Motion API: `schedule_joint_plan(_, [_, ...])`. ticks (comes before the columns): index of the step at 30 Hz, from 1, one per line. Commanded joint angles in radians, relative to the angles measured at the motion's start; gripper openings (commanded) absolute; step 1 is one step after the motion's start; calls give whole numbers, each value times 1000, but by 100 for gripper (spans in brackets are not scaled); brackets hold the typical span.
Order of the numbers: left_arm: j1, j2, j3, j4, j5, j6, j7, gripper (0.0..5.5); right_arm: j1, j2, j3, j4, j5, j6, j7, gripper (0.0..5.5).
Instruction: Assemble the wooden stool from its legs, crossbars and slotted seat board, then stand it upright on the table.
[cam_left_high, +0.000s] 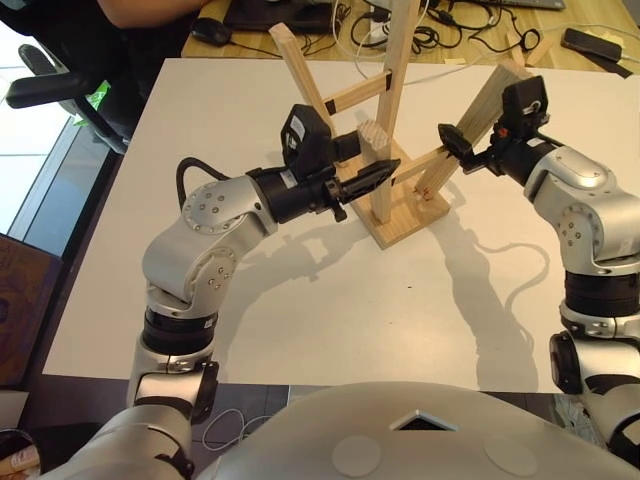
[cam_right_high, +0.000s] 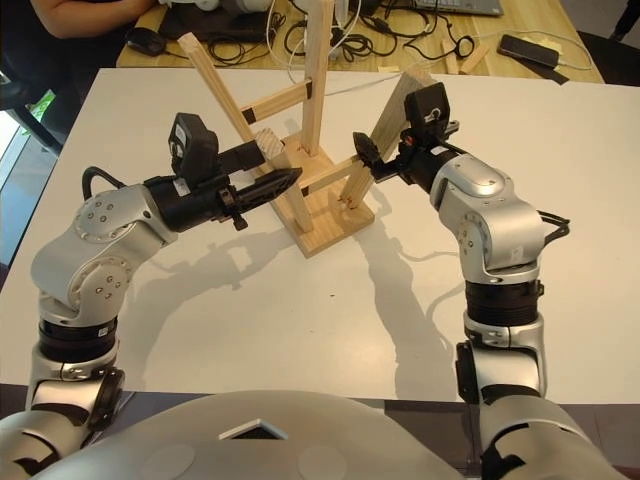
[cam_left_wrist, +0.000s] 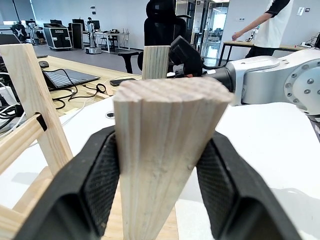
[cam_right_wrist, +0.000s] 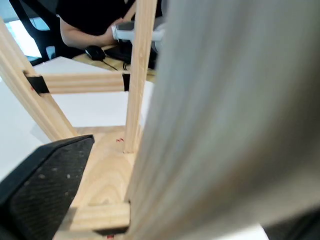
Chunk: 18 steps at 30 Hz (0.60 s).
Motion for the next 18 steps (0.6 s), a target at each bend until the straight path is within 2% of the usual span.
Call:
schedule_joint_plan(1, [22,-18,-7,7,-20,32,6,212,-101,34,-139,-8,28,-153,-30,489])
schedule_joint_plan(2, [21,-21,-6,8,-20,34,8,212,-116,34,-150,-8,33,-166,-29,503])
schedule_joint_plan(3, [23,-24,-7,9,-18,34,12,248,-128,32,-154,-10,37,-172,-23,519])
schedule_joint_plan(4, [25,-27,-7,10,-20,40,16,261,-139,30,-154,-13,39,-176,-18,537])
schedule_joint_plan(14, [-11,-92,14,-46,-58,68,87,430,-214,11,-222,39,18,-242,-54,540])
schedule_joint_plan(18, [-37,-153,-47,-116,-86,177,194,430,-294,-36,-271,127,-5,-289,-70,540])
